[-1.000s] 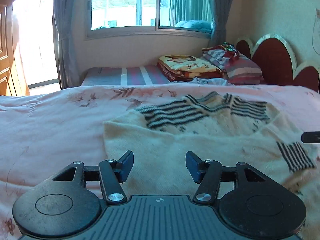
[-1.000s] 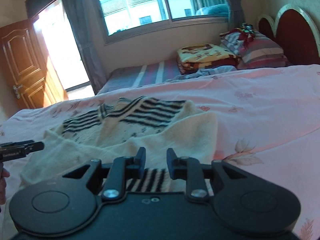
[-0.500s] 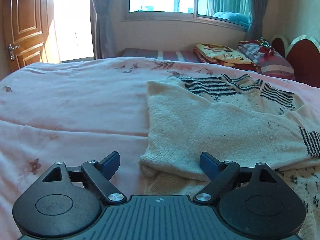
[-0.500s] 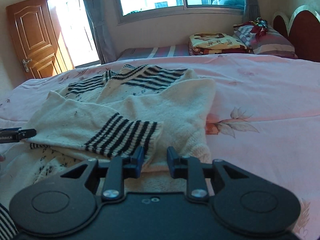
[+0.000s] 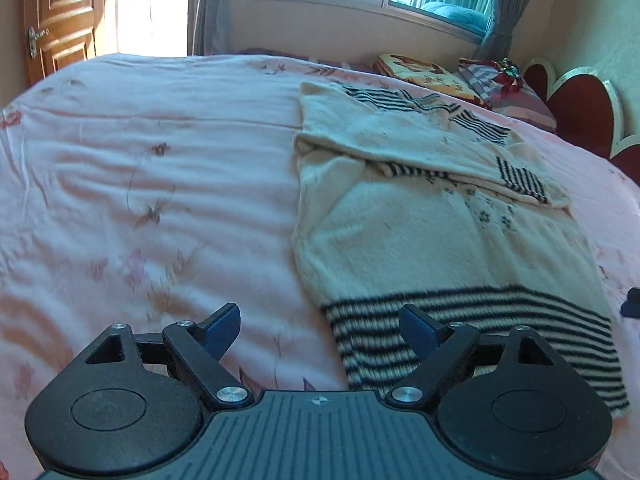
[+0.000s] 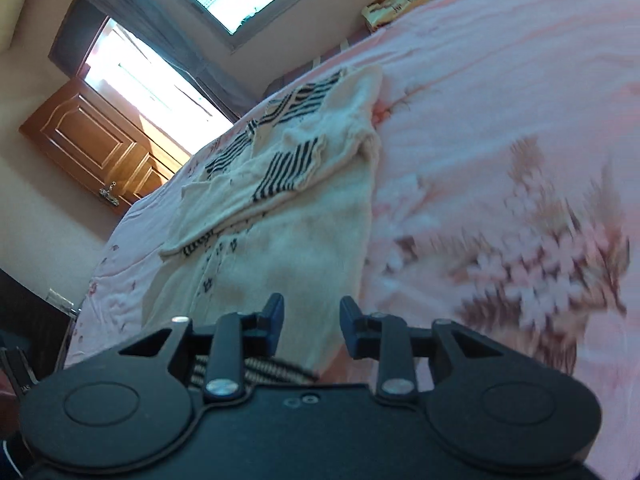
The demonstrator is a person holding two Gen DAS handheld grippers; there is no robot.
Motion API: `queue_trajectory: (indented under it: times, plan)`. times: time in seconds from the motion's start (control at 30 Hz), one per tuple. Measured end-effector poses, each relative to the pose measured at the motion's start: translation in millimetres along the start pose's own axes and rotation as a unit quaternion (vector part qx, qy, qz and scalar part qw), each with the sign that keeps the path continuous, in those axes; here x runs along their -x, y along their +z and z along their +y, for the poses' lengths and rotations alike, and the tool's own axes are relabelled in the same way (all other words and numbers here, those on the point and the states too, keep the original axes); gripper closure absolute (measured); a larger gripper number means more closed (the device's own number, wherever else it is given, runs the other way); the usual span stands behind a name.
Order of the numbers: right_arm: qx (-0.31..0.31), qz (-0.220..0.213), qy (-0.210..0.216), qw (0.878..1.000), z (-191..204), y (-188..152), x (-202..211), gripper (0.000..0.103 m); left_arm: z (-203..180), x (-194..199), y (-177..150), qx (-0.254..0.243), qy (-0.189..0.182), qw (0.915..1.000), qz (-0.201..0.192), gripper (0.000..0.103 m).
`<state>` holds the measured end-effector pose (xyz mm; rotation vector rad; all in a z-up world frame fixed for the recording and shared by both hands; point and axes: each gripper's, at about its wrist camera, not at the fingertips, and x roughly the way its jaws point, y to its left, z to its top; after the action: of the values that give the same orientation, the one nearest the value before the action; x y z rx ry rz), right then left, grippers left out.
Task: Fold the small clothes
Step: 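Grasp the striped hem with the left gripper while the right gripper grasps it too, then lift the hem and fold it toward the collar with both grippers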
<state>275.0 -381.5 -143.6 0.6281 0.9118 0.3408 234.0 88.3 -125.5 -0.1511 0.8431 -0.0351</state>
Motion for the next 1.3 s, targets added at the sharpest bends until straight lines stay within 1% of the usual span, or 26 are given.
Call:
queue_trajectory:
  times: [0.07,0.1,0.17,0.2,0.23,0.3,0.4,0.5,0.53,0.63,0.73,0.77,0.83,0.87,0.9,0.93,0.97,1.0,1.03,1.07,1.1,1.13,1.17,1.2,1.23,1.3]
  plan:
    - [-0.023,0.011,0.0,1.0,-1.9,-22.7,7.2,0.069,4.9,3.8,-10.9,0.014,-0.03,0.9993,0.019,0.037]
    - [-0.037,0.015,0.001,0.999,-2.2,-33.2,10.2,0.069,7.7,4.3,-16.6,0.022,-0.043,0.9984,0.028,0.042]
    - [-0.068,0.019,0.014,0.997,-1.5,-53.0,14.2,0.069,15.0,10.5,-28.6,0.042,-0.068,0.9963,0.033,0.047]
    - [-0.081,0.022,0.02,0.996,-0.5,-61.4,14.7,0.069,18.5,14.2,-33.2,0.052,-0.086,0.9942,0.038,0.049]
    - [-0.093,0.027,0.022,0.995,0.8,-69.1,13.9,0.069,22.2,17.6,-37.1,0.063,-0.107,0.9912,0.046,0.054]
    - [-0.1,0.024,0.02,0.995,5.6,-82.4,14.1,0.071,30.7,19.9,-46.5,0.091,-0.15,0.9826,0.06,0.055]
    - [-0.084,0.017,0.013,0.996,16.5,-88.4,13.3,0.071,44.3,12.3,-52.4,0.13,-0.192,0.9706,0.064,0.055]
    - [-0.105,0.007,0.014,0.994,14.6,-81.4,7.1,0.072,60.6,-7.0,-48.2,0.188,-0.243,0.9484,0.078,0.055]
    - [-0.112,0.008,0.016,0.994,9.3,-78.3,5.1,0.072,63.3,-14.1,-45.7,0.198,-0.256,0.9425,0.084,0.055]
    - [-0.134,0.014,0.037,0.99,1.6,-69.7,-6.1,0.073,62.4,-27.5,-39.2,0.209,-0.275,0.9342,0.09,0.055]
    - [-0.137,0.023,0.057,0.989,2.2,-62.9,-19.4,0.073,53.7,-33.2,-37.3,0.199,-0.268,0.938,0.094,0.073]
    - [-0.137,0.025,0.062,0.988,2.7,-61.2,-22.0,0.073,50.6,-34.3,-37.5,0.195,-0.264,0.9393,0.098,0.075]
    - [-0.138,0.028,0.07,0.988,2.3,-60.1,-24.3,0.074,45.7,-34.8,-39.4,0.192,-0.266,0.9393,0.099,0.075]
    - [-0.137,0.029,0.073,0.988,2.3,-60.4,-24.9,0.075,44.6,-33.7,-38.7,0.184,-0.265,0.9413,0.099,0.075]
    - [-0.135,0.032,0.074,0.988,2.2,-61.9,-25.9,0.079,40.7,-33.7,-37.4,0.175,-0.262,0.9441,0.098,0.075]
    - [-0.134,0.036,0.072,0.988,2.3,-62.8,-27.5,0.086,36.3,-33.5,-35.1,0.165,-0.257,0.9473,0.096,0.075]
    - [-0.128,0.04,0.07,0.988,3.1,-63.0,-29.0,0.089,31.3,-33.4,-31.7,0.153,-0.253,0.9507,0.094,0.089]
    - [-0.119,0.04,0.065,0.99,5.3,-62.5,-29.0,0.095,27.1,-33.1,-29.0,0.141,-0.24,0.956,0.093,0.099]
    - [-0.111,0.033,0.063,0.991,6.9,-61.5,-26.1,0.096,25.2,-29.3,-26.1,0.135,-0.221,0.963,0.076,0.098]
    - [-0.11,0.022,0.065,0.992,7.3,-60.1,-20.2,0.096,31.6,-20.6,-23.2,0.145,-0.222,0.9633,0.042,0.098]
    - [-0.108,0.008,0.069,0.992,9.1,-57.9,-12.7,0.097,39.8,-11.6,-22.4,0.169,-0.237,0.9566,0.012,0.098]
    - [-0.102,-0.009,0.076,0.992,10.9,-56.1,-2.9,0.097,48.5,-3.4,-22.0,0.186,-0.249,0.9506,-0.008,0.098]
    - [-0.099,-0.021,0.084,0.991,11.3,-55.6,6.0,0.097,54.1,2.1,-21.8,0.187,-0.243,0.9516,-0.016,0.099]
    - [-0.099,-0.033,0.089,0.991,9.1,-55.9,13.4,0.097,57.6,2.5,-23.2,0.181,-0.234,0.955,-0.013,0.099]
    - [-0.105,-0.034,0.084,0.99,4.6,-57.3,14.6,0.097,59.7,-2.0,-26.2,0.18,-0.23,0.9565,-0.002,0.099]
    - [-0.118,-0.017,0.061,0.991,-5.1,-61.4,5.0,0.097,60.7,-16.0,-34.0,0.179,-0.215,0.9597,0.027,0.098]
